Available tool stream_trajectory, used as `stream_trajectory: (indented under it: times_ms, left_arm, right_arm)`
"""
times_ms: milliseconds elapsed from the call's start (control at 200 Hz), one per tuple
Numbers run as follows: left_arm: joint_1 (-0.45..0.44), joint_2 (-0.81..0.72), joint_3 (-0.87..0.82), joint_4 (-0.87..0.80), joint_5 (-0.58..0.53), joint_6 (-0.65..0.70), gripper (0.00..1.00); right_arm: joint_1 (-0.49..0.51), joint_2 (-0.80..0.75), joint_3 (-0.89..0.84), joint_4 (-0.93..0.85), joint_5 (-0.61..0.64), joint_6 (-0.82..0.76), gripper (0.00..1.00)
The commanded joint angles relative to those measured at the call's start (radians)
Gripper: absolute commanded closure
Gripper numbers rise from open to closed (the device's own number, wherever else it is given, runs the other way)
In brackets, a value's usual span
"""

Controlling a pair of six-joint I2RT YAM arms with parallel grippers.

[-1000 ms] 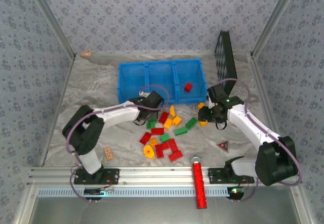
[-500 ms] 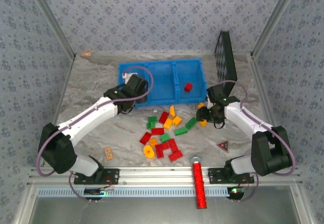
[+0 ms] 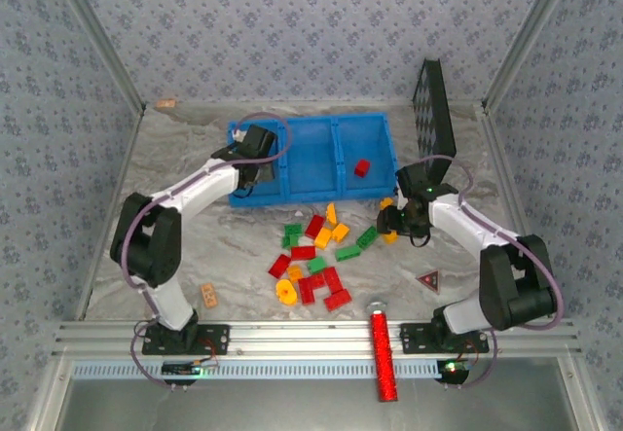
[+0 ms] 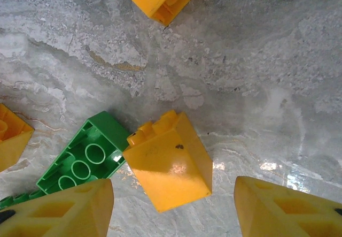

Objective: Sort the legos into containers by color
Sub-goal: Place the lego in the container, then pick up the lego from the middle-right of the table.

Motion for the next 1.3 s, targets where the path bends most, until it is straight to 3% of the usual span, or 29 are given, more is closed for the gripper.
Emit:
stream_trajectory:
  times_ms: [0, 235, 485, 820, 1294]
  left_arm:
    - [0.005, 0.041, 0.062, 0.022, 0.033, 0.018, 0.47]
    - [0.021, 0.109, 0.064, 0.024, 0.066, -0.008, 0.45]
    - [0.025, 0.118, 0.054, 0.022, 0.080, -0.019, 0.29]
    - [0.025, 0.060, 0.030, 0.014, 0.101, -0.021, 0.20]
    - [0.025, -0.120, 0.045, -0.030, 0.169, 0.007, 0.17]
  right_arm:
    - [-0.006, 0.019, 0.031, -0.013, 0.001, -0.020, 0.38]
    - [-0.006, 0.044, 0.031, -0.001, -0.012, -0.031, 0.36]
    - [-0.006, 0.068, 0.025, 0.008, -0.003, -0.041, 0.35]
    - [-0.008, 0.112, 0.033, 0.025, 0.003, -0.038, 0.37]
    - [0.005, 0.085, -0.005, 0.015, 0.007, -0.025, 0.66]
